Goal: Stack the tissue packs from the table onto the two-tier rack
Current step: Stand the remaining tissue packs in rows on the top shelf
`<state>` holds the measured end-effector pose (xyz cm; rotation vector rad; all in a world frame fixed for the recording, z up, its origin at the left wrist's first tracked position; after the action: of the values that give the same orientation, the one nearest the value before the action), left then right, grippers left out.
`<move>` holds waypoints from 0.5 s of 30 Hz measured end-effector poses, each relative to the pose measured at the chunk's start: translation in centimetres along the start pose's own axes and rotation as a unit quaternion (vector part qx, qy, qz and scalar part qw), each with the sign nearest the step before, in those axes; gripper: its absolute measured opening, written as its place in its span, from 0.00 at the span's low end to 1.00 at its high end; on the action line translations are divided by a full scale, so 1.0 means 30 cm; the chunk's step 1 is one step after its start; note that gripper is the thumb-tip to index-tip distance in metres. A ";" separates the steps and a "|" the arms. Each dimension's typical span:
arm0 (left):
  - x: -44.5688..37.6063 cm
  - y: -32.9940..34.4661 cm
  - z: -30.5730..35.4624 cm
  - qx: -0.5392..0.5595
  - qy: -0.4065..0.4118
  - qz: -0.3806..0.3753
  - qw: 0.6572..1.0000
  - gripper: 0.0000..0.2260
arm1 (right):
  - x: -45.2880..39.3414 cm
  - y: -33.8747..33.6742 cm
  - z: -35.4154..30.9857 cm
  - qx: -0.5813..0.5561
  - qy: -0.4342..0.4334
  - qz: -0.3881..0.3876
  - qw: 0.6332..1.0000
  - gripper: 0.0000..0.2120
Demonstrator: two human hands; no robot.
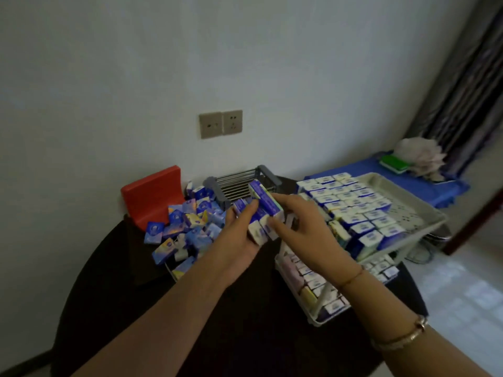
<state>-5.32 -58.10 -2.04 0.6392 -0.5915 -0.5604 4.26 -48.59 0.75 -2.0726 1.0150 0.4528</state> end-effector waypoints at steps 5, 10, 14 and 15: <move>0.055 0.191 -0.048 -0.006 -0.042 -0.051 0.998 0.29 | 0.007 -0.183 0.000 0.101 -0.050 0.050 0.992 0.29; 0.068 0.344 -0.108 -0.078 -0.018 -0.083 0.993 0.21 | 0.009 -0.322 0.058 0.072 -0.075 0.069 0.992 0.38; 0.053 0.490 -0.181 -0.117 -0.009 -0.118 0.986 0.21 | -0.028 -0.426 0.119 0.083 -0.085 0.146 0.982 0.32; 0.042 0.526 -0.202 -0.132 -0.003 -0.124 0.983 0.23 | -0.045 -0.452 0.150 0.082 -0.091 0.158 0.980 0.27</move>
<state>4.14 -46.03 5.20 0.4615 -0.4338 -0.8596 14.16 -39.21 5.24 -1.6965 1.2317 0.6829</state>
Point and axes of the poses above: each hand's wrist, its own x-axis away from the middle knuckle, its own y-axis out of the palm, z = x × y, the point moved 1 cm from there along -x, towards the middle knuckle, and after that the axes turned 15 degrees about z, right-handed, at the moved point
